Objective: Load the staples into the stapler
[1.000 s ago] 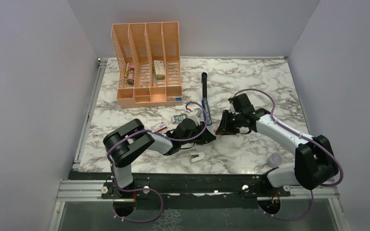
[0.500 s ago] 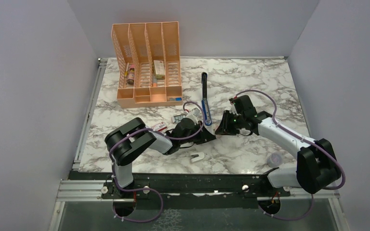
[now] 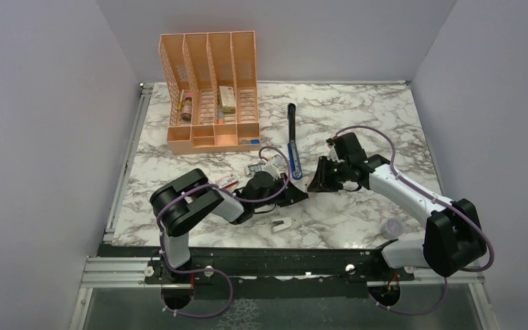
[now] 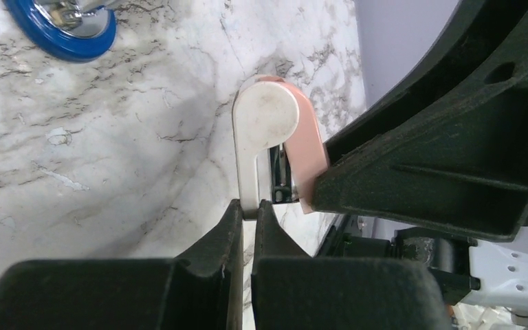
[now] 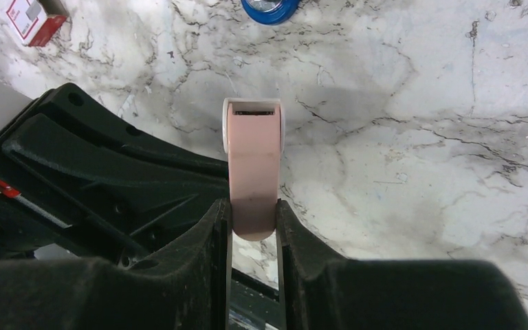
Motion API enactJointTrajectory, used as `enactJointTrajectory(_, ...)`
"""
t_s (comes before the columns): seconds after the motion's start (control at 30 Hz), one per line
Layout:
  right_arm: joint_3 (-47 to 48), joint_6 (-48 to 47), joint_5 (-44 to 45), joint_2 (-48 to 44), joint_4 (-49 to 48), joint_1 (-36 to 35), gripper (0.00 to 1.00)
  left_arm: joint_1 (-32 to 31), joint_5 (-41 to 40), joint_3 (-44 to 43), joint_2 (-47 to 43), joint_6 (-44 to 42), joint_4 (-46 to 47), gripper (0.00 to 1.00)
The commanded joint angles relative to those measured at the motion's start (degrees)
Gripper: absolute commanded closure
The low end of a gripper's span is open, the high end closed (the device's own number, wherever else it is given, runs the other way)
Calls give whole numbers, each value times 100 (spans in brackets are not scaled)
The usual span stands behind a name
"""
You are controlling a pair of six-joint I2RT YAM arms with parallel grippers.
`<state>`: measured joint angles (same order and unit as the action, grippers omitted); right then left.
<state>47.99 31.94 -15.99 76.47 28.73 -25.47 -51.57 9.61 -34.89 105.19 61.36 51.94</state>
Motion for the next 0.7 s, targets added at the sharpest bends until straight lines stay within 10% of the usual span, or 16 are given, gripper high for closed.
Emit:
enactJointTrajectory(0.0, 347, -306, -175, -216, 435, 219, 87, 49, -419, 269, 133, -366, -507, 100)
enactJointTrajectory(0.67, 1049, -855, 906, 534, 581, 385, 82, -101, 232, -222, 422, -1056, -703, 100)
